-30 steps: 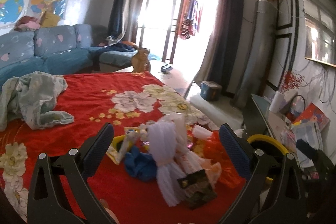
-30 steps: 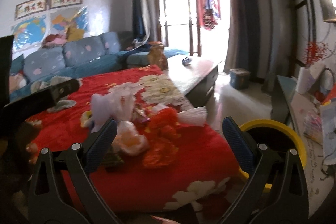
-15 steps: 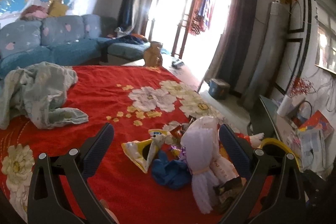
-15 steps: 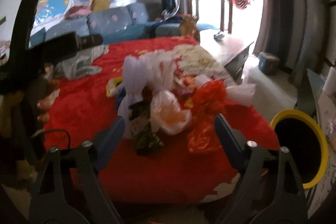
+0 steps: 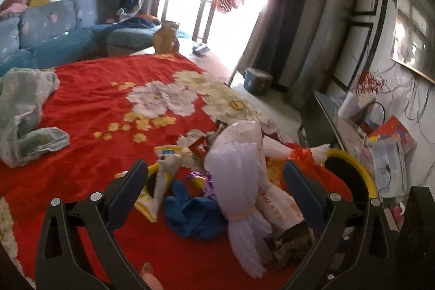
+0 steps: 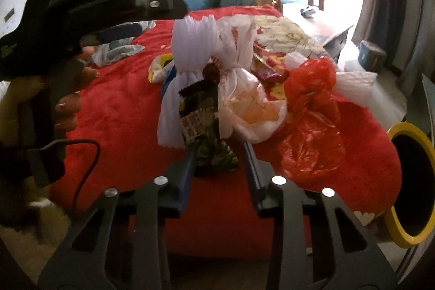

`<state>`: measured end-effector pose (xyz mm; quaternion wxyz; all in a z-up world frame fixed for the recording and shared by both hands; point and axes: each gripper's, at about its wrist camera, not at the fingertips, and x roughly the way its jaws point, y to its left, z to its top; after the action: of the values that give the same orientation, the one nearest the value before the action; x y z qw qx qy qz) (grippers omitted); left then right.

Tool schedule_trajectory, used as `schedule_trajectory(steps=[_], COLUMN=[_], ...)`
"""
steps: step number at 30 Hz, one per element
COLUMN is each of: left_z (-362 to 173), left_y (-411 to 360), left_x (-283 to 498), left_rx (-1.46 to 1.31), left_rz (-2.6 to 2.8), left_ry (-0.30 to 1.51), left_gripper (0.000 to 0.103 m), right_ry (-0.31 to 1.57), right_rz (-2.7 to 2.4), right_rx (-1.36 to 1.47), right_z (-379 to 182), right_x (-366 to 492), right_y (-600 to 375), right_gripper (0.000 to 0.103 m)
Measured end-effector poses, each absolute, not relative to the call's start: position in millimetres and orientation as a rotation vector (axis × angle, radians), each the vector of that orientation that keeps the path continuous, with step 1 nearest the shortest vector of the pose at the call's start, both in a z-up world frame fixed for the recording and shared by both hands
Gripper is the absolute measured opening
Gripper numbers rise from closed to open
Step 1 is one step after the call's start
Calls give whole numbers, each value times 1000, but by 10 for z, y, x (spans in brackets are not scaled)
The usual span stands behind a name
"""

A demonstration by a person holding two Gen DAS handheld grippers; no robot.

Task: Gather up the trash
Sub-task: 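Grasp the white tied plastic bag with the left tool while the right tool grasps the dark snack packet, then carry the white bag with the left tool while the right tool carries the packet to the yellow-rimmed bin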

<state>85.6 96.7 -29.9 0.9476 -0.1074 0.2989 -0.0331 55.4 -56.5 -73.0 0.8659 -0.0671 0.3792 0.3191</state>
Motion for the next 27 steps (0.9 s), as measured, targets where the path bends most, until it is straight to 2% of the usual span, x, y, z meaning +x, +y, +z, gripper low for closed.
schedule_trajectory(steps=[1, 4, 7, 9, 11, 14, 18, 27], left_z=[-327, -419, -501, -540, -557, -547, -417, -33], left_y=[948, 925, 903, 894, 895, 895, 915, 834], left_x=[889, 986, 1058, 1079, 1078, 1058, 951, 787], left_rx=[-222, -233, -237, -238, -241, -243, -247, -233], left_rz=[-74, -80, -87, -90, -93, -99, -106, -119], left_ry=[620, 667, 706, 721, 726, 727, 691, 607], left_gripper=[95, 80, 75, 67, 48, 30, 22, 20], right_ry=[798, 810, 802, 785, 773, 757, 723, 633], right_rz=[671, 689, 717, 730, 741, 753, 763, 721], right_rx=[-141, -142, -138, -143, -141, -133, -117, -65], right_z=[-734, -766, -750, -715, -679, -615, -506, -220], right_x=[551, 554, 513, 488, 471, 446, 418, 409], right_y=[-570, -557, -573, -578, -586, -620, -686, -938], right_gripper=[22, 9, 6, 5, 5, 5, 5, 5])
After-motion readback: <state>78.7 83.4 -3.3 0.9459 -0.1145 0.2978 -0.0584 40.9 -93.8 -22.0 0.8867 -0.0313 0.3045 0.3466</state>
